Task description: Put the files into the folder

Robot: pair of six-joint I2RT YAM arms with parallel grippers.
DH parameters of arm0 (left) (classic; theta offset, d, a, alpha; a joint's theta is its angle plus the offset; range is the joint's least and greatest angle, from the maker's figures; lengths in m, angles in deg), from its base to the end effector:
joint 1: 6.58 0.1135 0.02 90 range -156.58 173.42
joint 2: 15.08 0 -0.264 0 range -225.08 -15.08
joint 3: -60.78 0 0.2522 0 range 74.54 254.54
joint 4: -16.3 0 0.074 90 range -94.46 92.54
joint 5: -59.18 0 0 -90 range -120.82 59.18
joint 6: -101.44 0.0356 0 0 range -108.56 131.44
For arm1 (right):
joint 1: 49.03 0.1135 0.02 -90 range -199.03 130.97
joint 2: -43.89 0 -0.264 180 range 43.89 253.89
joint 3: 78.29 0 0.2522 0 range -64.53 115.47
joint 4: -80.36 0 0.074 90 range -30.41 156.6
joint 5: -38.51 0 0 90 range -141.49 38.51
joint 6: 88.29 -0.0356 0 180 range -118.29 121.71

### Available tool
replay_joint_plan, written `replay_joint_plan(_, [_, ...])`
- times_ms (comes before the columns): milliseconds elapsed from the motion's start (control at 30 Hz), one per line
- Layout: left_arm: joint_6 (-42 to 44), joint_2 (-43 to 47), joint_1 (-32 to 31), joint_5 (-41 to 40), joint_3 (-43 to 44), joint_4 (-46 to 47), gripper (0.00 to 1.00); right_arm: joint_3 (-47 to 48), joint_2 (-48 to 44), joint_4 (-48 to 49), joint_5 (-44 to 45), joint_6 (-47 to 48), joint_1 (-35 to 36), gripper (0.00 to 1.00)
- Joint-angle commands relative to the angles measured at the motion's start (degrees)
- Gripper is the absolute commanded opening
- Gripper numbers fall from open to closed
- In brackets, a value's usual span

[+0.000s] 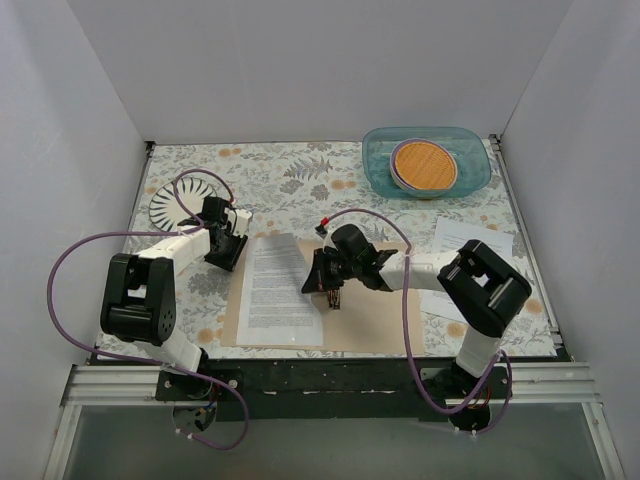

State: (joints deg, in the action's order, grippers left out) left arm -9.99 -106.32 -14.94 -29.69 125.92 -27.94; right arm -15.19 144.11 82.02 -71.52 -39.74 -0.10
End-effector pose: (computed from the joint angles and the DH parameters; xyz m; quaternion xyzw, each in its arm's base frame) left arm 0.2859 -0.0427 0.1633 -0.1105 0.9791 -0.0533 0.1625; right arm 0.2243 0.2760 0.1588 -0.1366 0.8683 0.4290 0.2083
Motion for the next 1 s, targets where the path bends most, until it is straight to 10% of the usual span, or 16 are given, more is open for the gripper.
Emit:
replay_joint_plan(0, [-0.54, -0.25, -0.17, 1.42, -2.07, -3.10, 0.32, 0.14, -0.55, 1.02, 2.70, -2.23, 0.73, 0.01])
replay_joint_plan(967, [-2.04, 1.86, -0.17, 3.01, -3.47, -3.45, 0.30, -0.30, 1.64, 0.58, 6.06, -14.62, 1.61, 0.01])
